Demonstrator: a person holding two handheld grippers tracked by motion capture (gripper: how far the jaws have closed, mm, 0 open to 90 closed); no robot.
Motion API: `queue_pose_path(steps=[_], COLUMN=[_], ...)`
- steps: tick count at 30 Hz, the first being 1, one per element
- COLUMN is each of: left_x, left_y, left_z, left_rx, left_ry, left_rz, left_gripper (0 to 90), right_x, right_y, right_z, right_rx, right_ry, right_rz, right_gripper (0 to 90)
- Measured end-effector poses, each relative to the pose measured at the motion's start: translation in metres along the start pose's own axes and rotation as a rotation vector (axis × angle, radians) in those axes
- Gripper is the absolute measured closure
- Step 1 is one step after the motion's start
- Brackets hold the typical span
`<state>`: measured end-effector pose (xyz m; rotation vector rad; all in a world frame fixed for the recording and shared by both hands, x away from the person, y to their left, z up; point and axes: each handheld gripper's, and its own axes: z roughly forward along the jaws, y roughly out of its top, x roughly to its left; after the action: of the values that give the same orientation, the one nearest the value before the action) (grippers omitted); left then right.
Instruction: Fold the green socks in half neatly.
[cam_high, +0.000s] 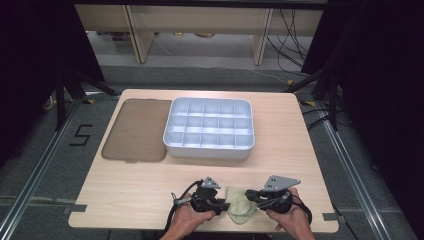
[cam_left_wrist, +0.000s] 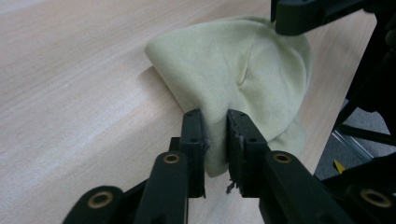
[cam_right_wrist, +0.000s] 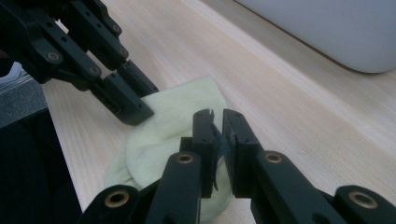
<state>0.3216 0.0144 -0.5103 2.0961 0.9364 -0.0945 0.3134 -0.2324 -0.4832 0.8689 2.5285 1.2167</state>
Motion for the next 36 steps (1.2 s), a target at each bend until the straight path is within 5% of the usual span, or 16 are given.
queue_pose_path(steps=[6, 7, 9, 11, 12, 24, 36], left_x=[0.002, 0.001, 0.002, 0.002, 0.003, 0.006, 0.005], left_y=[0.002, 0.002, 0.004, 0.004, 0.005, 0.010, 0.011], left_z=[-0.008, -0.008, -0.011, -0.011, -0.014, -0.022, -0.023], left_rx=[0.019, -0.001, 0.019, 0.010, 0.032, 0.059, 0.063], left_ry=[0.031, 0.037, 0.051, 0.054, 0.056, 0.063, 0.063], left_rz=[0.059, 0.043, 0.086, 0.074, 0.104, 0.122, 0.166], left_gripper=[80.2, 80.4, 80.5, 80.5, 80.5, 80.2, 80.1], right_x=[0.002, 0.002, 0.004, 0.006, 0.008, 0.038, 0.041], right_y=[0.001, 0.001, 0.001, 0.002, 0.002, 0.009, 0.005], right_z=[-0.001, 0.000, 0.001, 0.001, 0.003, 0.029, 0.047], right_rx=[-0.001, -0.002, -0.002, 0.006, 0.001, 0.057, 0.097], right_ry=[-0.003, 0.001, 0.014, 0.019, 0.022, 0.100, 0.126], right_rz=[0.004, 0.000, -0.004, -0.013, -0.011, -0.091, -0.118], right_gripper=[83.9, 84.0, 84.2, 84.6, 84.7, 84.7, 85.2])
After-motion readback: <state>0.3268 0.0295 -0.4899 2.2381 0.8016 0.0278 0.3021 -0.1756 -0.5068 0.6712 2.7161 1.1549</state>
